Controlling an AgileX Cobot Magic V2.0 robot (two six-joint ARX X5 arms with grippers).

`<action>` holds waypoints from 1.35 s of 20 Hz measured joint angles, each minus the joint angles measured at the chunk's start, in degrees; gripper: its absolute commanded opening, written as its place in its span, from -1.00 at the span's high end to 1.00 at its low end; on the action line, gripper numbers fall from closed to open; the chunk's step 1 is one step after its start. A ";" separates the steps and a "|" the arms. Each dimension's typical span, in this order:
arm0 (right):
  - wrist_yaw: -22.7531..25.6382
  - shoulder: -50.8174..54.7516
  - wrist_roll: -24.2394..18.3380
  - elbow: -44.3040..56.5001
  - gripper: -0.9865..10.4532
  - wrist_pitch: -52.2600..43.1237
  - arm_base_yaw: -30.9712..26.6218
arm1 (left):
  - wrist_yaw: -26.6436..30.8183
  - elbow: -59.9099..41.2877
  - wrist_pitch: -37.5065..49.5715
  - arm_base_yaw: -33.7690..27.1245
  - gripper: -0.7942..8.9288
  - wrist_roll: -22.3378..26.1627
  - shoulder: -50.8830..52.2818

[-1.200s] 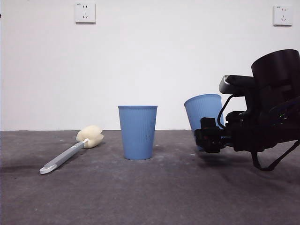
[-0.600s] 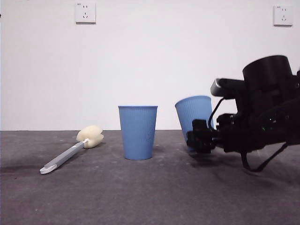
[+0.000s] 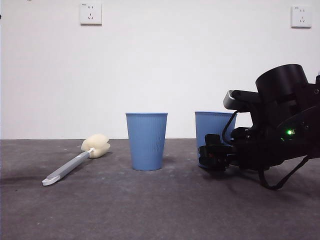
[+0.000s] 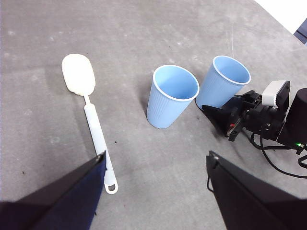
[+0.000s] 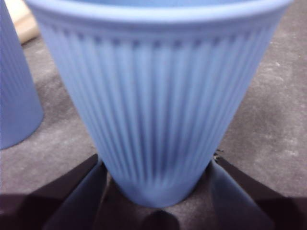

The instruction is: Pick up the cup brush,pick up the cup,insert the brush into the cup,clean the cup,put the cup brush back,put the cup back to the fixed position on the table

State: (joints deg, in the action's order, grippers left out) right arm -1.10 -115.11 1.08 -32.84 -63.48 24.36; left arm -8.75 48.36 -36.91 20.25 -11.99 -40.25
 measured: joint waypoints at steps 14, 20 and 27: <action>-1.55 5.20 2.16 -0.02 0.15 10.91 0.33 | 0.00 0.00 -2.05 0.02 0.12 0.46 0.00; -2.10 12.63 2.16 1.09 0.15 23.56 0.72 | 0.00 0.00 -2.56 0.00 0.12 0.46 0.00; -6.56 35.74 4.42 5.03 0.17 56.89 2.47 | -0.02 0.00 -3.82 0.02 0.13 0.46 -0.04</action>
State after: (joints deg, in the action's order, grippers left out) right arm -7.66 -79.37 5.50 -27.81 -6.59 26.83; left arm -8.78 48.36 -40.73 20.27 -11.53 -40.29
